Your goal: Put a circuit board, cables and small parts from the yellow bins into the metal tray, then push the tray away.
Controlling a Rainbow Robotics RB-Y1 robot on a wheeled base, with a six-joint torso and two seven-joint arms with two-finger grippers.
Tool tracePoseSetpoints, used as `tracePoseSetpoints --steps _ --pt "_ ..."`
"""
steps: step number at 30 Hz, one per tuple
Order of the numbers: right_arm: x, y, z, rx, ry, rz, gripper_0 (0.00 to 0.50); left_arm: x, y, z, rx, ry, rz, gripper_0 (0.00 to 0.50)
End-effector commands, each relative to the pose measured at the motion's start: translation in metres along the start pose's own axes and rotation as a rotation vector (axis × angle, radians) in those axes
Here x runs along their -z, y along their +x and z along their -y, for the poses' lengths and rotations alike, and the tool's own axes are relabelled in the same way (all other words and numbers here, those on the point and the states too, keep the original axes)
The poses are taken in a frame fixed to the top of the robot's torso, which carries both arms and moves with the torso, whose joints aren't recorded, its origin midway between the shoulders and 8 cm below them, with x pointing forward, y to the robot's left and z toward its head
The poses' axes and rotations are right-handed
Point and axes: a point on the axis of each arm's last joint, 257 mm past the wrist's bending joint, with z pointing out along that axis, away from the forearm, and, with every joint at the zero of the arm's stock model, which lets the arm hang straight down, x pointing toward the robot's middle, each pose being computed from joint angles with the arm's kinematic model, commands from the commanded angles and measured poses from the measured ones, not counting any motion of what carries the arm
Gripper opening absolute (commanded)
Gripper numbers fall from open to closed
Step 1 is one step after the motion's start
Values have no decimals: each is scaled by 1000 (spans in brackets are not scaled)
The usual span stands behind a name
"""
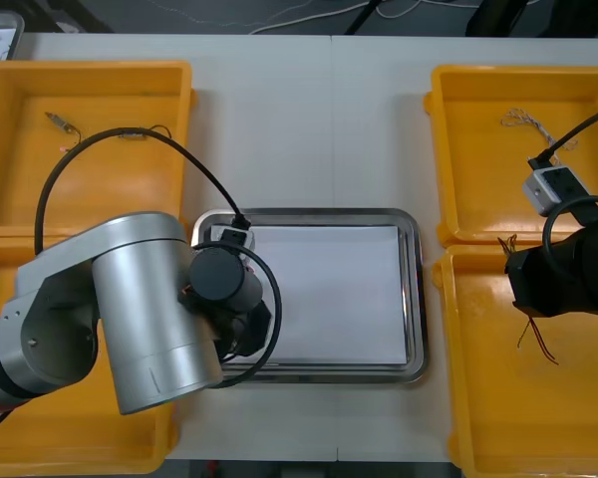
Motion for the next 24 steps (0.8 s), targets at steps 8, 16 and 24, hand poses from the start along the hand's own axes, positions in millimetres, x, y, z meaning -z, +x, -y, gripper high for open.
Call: tracePoseSetpoints --steps 8,16,24 --pt "9 -7 2 -2 31 26 0 -8 -5 37 59 10 19 0" --pt "9 -7 2 -2 31 26 0 -18 6 38 41 -11 3 0" --pt "9 -7 2 -2 31 26 0 -23 16 35 35 -21 -7 0"
